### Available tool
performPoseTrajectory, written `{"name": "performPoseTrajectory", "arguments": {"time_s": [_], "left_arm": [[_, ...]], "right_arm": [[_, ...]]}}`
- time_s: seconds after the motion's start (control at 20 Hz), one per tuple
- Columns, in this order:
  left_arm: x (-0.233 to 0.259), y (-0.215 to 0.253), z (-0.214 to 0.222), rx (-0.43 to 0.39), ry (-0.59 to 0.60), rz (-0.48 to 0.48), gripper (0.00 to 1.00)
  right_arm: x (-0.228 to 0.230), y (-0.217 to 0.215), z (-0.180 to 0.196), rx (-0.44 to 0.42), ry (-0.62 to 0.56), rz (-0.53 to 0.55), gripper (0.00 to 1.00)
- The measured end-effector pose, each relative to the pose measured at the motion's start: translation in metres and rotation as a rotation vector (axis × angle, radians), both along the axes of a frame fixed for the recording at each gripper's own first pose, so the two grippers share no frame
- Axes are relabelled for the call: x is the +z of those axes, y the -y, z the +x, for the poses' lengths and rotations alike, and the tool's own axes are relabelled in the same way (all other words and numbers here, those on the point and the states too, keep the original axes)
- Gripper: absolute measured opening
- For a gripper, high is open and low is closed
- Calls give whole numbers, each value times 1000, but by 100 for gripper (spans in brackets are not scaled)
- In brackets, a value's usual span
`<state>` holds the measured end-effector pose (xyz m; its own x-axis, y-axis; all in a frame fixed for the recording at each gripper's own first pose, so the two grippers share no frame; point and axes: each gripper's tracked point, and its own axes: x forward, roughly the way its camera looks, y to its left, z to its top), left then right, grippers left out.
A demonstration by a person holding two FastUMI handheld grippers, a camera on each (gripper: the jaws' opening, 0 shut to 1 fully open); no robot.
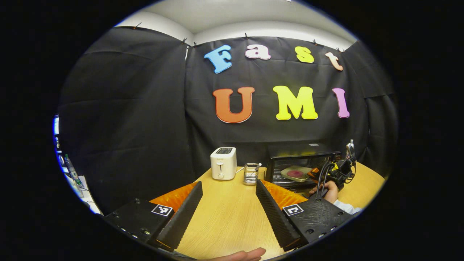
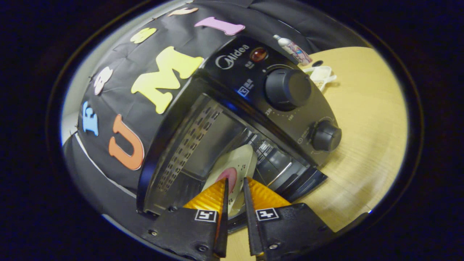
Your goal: Open the electric oven with the left hand, put the food in, and close the electric oven.
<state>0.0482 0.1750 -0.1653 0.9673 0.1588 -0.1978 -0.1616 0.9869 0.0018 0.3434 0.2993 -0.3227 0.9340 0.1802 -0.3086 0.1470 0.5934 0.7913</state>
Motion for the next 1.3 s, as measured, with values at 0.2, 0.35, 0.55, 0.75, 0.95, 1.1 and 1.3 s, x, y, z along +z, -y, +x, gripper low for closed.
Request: {"name": "performPoseTrajectory", "arguments": {"time_s": [0.2,0.35,0.55,0.75,0.95,1.1,1.3], "left_arm": [[-8,-2,-3,13,-28,3,94],[-12,-1,-9,14,-35,-9,94],[-19,6,-14,-8,-54,-61,94],[-21,10,-20,-14,-60,-85,94],[-34,21,-25,-30,-97,-106,95],[-39,32,-26,-53,-111,-120,95],[-49,52,-21,-89,-136,-138,95]], "right_arm": [[24,1,-9,2,115,-174,36],[46,4,-20,1,217,-342,72],[53,-7,-44,96,231,-420,100],[71,2,-72,110,270,-547,95],[95,14,-108,133,273,-637,95],[124,30,-137,114,299,-677,96],[150,53,-180,135,308,-730,96]]}}
